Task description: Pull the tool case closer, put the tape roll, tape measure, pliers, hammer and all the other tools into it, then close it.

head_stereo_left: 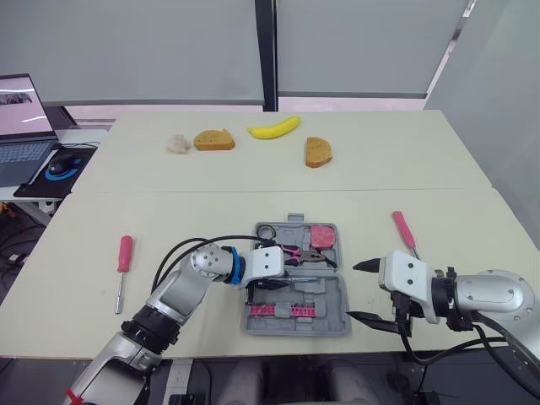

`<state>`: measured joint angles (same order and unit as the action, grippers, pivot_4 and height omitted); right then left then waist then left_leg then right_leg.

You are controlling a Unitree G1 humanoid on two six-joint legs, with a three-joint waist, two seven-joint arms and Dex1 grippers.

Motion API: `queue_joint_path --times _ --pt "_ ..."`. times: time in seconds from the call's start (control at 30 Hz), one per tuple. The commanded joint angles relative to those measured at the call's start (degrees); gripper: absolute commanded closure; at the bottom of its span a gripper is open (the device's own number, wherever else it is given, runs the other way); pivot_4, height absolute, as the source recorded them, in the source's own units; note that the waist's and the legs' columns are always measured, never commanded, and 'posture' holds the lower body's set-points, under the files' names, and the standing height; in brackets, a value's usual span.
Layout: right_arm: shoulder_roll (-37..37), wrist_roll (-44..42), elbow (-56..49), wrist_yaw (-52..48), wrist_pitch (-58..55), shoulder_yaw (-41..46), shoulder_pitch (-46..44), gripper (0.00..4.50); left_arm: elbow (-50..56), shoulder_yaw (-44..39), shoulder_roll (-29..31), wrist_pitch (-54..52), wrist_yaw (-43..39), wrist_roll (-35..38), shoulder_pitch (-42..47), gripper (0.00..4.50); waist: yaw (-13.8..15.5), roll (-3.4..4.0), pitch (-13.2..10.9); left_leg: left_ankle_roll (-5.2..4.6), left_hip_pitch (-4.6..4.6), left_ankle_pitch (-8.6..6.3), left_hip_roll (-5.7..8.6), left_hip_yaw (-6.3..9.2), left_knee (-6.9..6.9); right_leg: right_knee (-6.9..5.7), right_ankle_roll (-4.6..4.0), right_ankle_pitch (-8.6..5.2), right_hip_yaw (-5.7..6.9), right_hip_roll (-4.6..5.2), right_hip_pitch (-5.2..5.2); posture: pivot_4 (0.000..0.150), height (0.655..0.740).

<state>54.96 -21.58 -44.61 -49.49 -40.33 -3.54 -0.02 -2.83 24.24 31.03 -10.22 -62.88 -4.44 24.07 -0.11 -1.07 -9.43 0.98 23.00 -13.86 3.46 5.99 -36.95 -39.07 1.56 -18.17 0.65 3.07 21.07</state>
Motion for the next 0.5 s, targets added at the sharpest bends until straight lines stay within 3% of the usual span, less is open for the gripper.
queue_joint_path --times 0.03,0.27,0.4,0.5 --pt "-0.57 -0.69 -1.04 0.51 0.38 1.03 -0.17 0.00 3.54 -2.35 -0.57 -0.94 1.06 1.84 1.41 2.32 0.00 0.00 0.00 0.00 0.00 0.00 0.00 0.00 0.00 0.00 0.00 0.00 0.00 0.00 0.00 0.150 0.7361" --pt "-0.88 -0.94 -1.42 0.97 -0.08 1.23 -0.04 0.00 5.81 -3.81 1.97 -0.47 0.08 3.23 1.16 0.06 -0.04 0.00 0.00 0.00 -0.01 0.00 0.00 -0.01 0.00 -0.01 0.00 0.00 -0.01 0.00 0.00 0.150 0.7361" --pt "-0.97 -1.05 -1.57 1.14 -0.23 1.31 0.08 0.00 4.88 -4.54 3.19 2.53 -0.38 3.73 0.99 0.02 -0.02 0.00 0.00 0.00 -0.01 0.00 0.00 -0.01 0.00 -0.01 0.00 0.00 -0.02 0.00 0.00 0.150 0.7361" --pt "-1.01 -0.88 -1.49 1.19 -0.09 1.10 0.07 0.00 2.90 -4.13 4.15 4.53 -3.83 5.31 0.63 0.64 -0.02 0.00 0.00 0.00 -0.01 0.00 0.00 -0.01 0.00 0.00 0.00 0.00 -0.02 0.00 0.00 0.150 0.7361"
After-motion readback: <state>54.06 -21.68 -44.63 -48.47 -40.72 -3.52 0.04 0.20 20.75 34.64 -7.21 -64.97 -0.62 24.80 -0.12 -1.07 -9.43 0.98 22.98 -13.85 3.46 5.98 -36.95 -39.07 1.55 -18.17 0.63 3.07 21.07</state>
